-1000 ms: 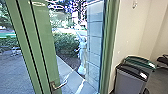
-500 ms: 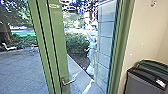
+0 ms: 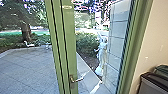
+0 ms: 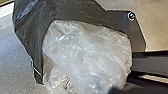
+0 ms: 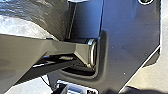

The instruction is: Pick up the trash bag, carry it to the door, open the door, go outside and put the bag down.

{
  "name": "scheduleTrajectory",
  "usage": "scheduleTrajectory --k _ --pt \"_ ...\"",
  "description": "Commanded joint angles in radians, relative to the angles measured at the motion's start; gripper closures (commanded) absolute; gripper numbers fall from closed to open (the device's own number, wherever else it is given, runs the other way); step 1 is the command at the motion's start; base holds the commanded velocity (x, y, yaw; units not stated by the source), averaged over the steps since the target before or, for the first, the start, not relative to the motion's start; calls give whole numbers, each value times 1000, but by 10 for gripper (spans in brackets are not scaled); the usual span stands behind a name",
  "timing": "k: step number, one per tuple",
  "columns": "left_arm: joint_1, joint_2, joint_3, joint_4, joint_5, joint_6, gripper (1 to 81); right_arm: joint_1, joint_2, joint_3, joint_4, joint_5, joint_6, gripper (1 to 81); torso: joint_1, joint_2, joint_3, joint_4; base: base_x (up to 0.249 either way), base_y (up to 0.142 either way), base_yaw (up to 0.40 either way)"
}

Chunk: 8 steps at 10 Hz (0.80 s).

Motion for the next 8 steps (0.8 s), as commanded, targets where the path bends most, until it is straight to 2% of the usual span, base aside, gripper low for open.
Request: scheduleTrajectory --k 1,4,8 --pt "-46 -8 8 -8 52 1 811 33 -27 1 -3 -58 -5 10 1 0 0 0 0 0 306" --pt "-46 -29 5 -11 60 -1 811 27 -52 -39 3 -58 -3 10 1 0 0 0 0 0 306" --pt "-46 -34 4 -6 65 -2 811 27 -72 -37 6 -60 -3 10 1 0 0 0 0 0 301"
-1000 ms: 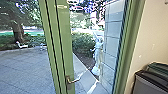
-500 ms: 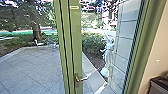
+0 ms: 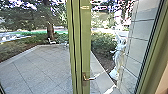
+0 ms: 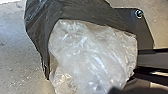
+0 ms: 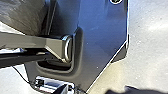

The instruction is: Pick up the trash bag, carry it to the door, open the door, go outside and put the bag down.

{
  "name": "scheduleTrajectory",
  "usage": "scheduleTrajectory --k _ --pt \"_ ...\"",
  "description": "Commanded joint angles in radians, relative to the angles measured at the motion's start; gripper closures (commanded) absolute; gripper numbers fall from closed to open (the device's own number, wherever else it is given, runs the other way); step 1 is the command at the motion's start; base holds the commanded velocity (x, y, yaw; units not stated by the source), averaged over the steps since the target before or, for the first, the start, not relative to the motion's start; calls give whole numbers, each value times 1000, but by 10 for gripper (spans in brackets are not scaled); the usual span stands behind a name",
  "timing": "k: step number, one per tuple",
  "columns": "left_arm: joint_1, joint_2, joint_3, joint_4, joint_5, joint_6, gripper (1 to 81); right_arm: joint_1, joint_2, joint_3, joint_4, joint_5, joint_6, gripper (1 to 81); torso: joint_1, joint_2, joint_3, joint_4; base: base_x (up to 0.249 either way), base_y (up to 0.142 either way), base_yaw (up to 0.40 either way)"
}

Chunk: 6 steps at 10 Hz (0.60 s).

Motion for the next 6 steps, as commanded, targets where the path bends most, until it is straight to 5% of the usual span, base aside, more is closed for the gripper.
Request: scheduleTrajectory --k 1,6 --pt "-49 1 3 0 59 0 811 38 -6 4 3 -60 -2 10 1 0 0 0 0 0 300" --pt "-49 16 -20 9 61 1 811 39 8 -1 2 -60 -2 10 1 0 0 0 0 0 272"
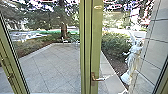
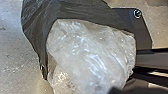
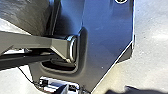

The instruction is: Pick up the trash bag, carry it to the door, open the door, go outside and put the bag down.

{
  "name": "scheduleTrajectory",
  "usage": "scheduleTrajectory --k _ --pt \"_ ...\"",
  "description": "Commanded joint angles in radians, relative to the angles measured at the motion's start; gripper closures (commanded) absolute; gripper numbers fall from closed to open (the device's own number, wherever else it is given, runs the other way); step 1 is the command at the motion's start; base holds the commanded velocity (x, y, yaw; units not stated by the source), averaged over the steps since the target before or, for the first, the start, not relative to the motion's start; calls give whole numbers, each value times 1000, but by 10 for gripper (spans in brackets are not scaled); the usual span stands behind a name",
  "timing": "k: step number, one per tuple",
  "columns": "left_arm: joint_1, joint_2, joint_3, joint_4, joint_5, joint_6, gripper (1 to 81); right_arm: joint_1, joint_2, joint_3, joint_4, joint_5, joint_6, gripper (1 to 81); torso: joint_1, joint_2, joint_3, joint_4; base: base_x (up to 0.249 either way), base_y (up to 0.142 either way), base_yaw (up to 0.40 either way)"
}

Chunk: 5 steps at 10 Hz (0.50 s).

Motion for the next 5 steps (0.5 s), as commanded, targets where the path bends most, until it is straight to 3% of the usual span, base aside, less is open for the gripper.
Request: scheduleTrajectory --k 1,5 --pt "-49 9 -19 8 59 1 811 38 -9 -1 2 -60 -1 10 1 0 0 0 0 0 244" --pt "-49 10 -20 8 59 1 811 38 -7 -1 2 -60 -1 10 1 0 0 0 0 0 233"
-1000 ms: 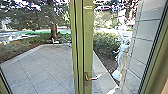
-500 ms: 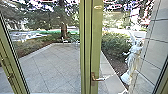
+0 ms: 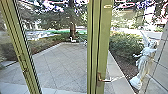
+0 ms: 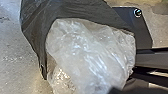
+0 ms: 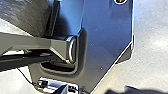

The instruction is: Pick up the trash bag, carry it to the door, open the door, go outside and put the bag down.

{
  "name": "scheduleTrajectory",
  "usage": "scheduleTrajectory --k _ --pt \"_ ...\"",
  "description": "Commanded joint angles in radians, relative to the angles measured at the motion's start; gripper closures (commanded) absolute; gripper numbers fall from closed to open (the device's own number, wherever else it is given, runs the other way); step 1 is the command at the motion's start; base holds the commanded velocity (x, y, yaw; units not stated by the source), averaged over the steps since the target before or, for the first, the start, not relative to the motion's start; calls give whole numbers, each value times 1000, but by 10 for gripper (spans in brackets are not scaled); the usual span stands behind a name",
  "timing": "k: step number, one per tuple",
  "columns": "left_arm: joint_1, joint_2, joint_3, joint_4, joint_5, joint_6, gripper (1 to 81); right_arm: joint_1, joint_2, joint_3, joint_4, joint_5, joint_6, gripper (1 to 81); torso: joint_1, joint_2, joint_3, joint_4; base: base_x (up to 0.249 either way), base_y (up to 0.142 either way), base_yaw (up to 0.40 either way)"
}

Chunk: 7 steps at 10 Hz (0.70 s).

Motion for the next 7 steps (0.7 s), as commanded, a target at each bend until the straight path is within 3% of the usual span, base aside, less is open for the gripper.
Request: scheduleTrajectory --k 1,7 --pt "-48 -4 0 8 56 2 811 38 -7 2 0 -62 -2 10 1 0 0 0 0 0 207" --pt "-48 -4 0 8 56 2 811 36 -6 2 2 -63 -2 10 1 0 0 0 0 0 193"
